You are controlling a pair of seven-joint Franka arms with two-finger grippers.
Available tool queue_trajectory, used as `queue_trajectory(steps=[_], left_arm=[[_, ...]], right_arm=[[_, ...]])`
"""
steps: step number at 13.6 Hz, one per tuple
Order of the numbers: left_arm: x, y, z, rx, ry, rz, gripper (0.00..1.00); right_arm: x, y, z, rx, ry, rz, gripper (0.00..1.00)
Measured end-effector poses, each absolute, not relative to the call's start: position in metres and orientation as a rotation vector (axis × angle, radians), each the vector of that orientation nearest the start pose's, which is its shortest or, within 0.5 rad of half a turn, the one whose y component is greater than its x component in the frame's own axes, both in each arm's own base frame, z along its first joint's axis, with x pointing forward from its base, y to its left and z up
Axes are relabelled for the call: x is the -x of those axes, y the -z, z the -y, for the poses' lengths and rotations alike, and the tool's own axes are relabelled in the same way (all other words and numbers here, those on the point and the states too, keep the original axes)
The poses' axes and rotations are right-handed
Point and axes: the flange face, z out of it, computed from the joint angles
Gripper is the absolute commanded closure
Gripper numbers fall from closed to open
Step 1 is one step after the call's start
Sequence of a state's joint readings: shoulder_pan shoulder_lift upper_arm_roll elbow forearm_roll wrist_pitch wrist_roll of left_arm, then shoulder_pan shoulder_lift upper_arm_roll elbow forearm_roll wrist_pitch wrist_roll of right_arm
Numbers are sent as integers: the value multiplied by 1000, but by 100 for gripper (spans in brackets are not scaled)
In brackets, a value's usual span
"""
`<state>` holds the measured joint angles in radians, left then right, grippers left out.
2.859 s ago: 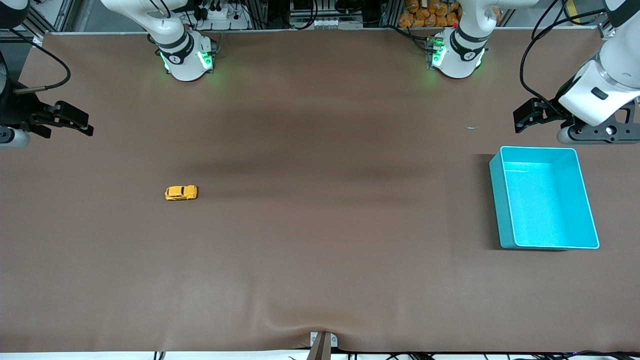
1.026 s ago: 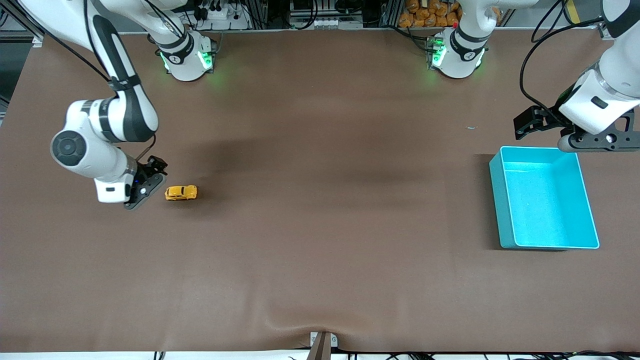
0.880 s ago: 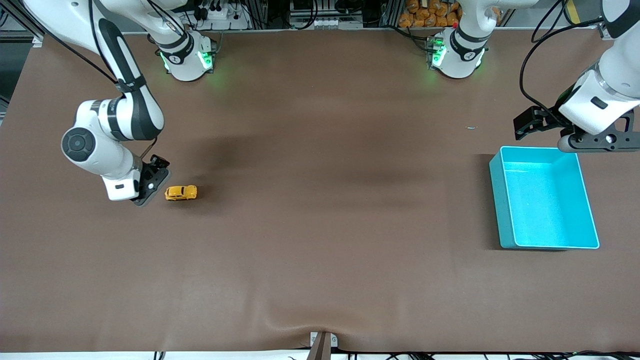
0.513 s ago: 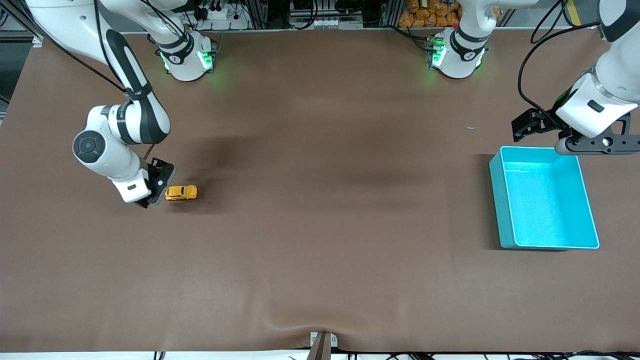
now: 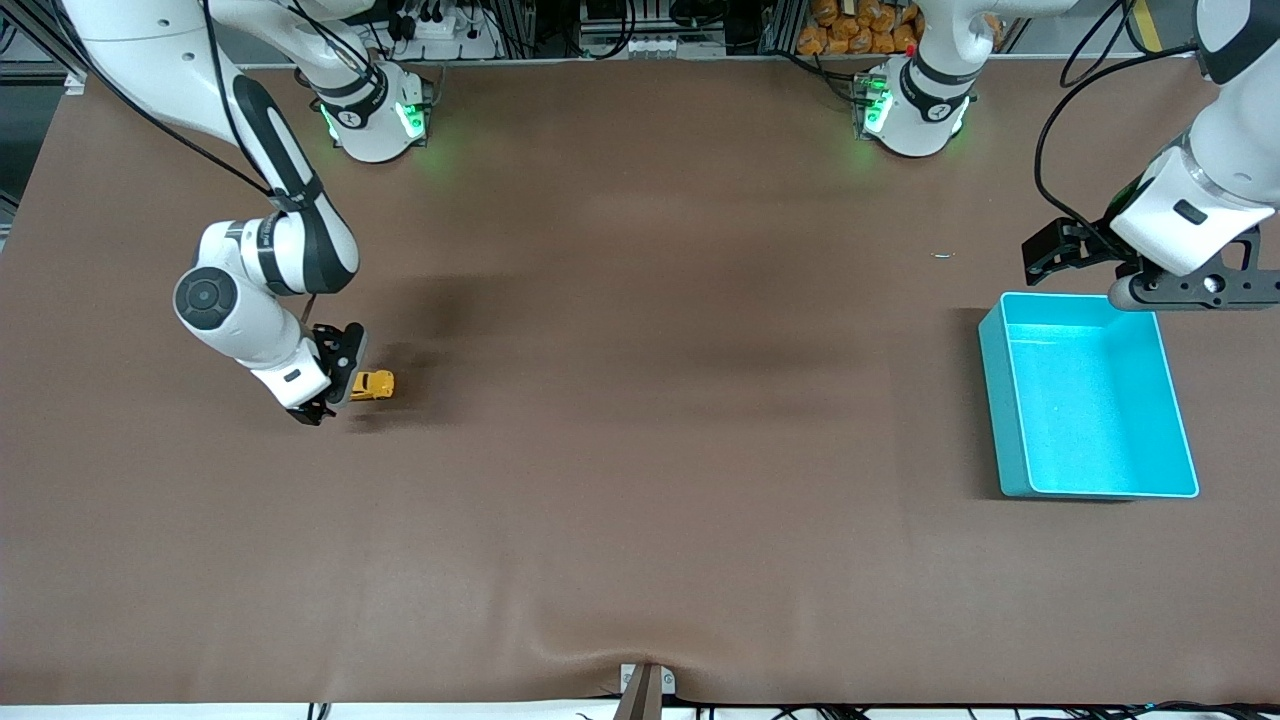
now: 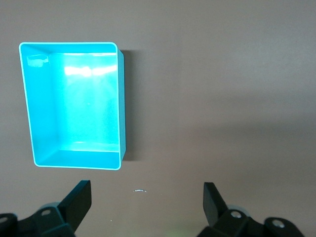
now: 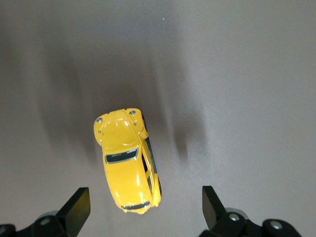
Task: Wind and store yellow beetle car
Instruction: 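Close the right gripper on the yellow toy car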
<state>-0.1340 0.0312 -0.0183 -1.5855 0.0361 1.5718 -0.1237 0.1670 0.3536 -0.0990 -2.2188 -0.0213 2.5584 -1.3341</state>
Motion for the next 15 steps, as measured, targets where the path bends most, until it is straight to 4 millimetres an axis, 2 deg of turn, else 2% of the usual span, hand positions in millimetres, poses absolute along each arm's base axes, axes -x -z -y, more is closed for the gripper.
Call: queue_trajectory(steps=[3, 7, 9, 12, 14, 15], left_arm=[[-557, -600, 81, 3099, -62, -45, 0], [-557, -600, 81, 3099, -62, -45, 0], [-557, -600, 81, 3099, -62, -45, 0], [-557, -600, 81, 3099, -62, -45, 0], [-557, -600, 81, 3099, -62, -45, 0], [-557, -600, 81, 3099, -62, -45, 0]], right_arm=[[-546, -199, -47, 2368, -76, 2101, 2], [-543, -191, -56, 2345, -93, 2117, 27], [-543, -190, -56, 2343, -95, 2117, 45], [-543, -189, -56, 2342, -98, 2117, 54], [-543, -188, -55, 2342, -102, 2116, 64], [-543, -188, -55, 2341, -102, 2117, 65]])
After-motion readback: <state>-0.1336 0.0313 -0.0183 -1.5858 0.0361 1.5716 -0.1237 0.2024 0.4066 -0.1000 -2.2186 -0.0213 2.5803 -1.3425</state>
